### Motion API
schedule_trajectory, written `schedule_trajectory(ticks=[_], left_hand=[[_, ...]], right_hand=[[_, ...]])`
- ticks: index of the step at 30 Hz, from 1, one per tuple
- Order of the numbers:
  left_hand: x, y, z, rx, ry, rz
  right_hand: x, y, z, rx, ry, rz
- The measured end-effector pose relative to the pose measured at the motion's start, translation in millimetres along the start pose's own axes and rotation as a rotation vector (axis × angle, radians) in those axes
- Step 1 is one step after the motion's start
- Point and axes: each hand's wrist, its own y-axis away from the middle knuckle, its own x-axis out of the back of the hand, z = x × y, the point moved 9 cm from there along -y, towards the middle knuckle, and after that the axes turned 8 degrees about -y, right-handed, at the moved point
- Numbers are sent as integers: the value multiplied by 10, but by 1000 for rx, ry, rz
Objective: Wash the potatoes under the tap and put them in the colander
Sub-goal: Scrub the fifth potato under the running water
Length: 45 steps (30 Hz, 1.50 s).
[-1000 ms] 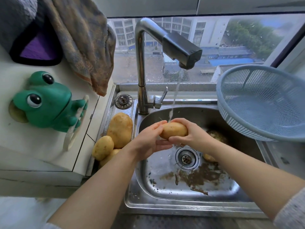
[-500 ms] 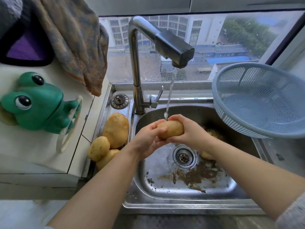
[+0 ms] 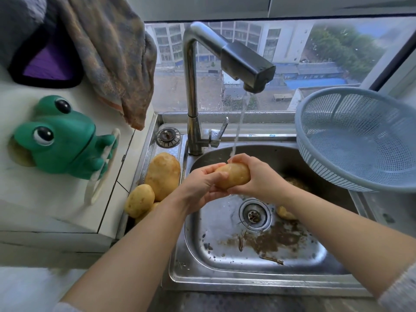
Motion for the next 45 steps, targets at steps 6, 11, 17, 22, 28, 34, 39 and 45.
schedule_trajectory(ticks=[6,11,17,22,28,34,39,45], left_hand=[[-44,12,57,12,-7,-4],[-50,7,93,19,31,-97],[-118,-66,67,-126,-13,87],[14,-111,-98,26,185,323],[-163,-58,-29,-48,421,150],[-216,-24,-13,-181,211,50],[-120,-126,-30,-177,267,154],[-44,-140,-117,8,527,390]], right_hand=[[18,-26,-4,9,23,12],[69,-27,-30,21,-4,-3],[71,-13,-108,60,219,82],[-8,37,-131,101,292,49],[-2,87,96,-107,-207,78],[-116,133,193,-318,-429,4],[-131,114,84,-210,-370,35],[-185,131,18,-77,-194,41]])
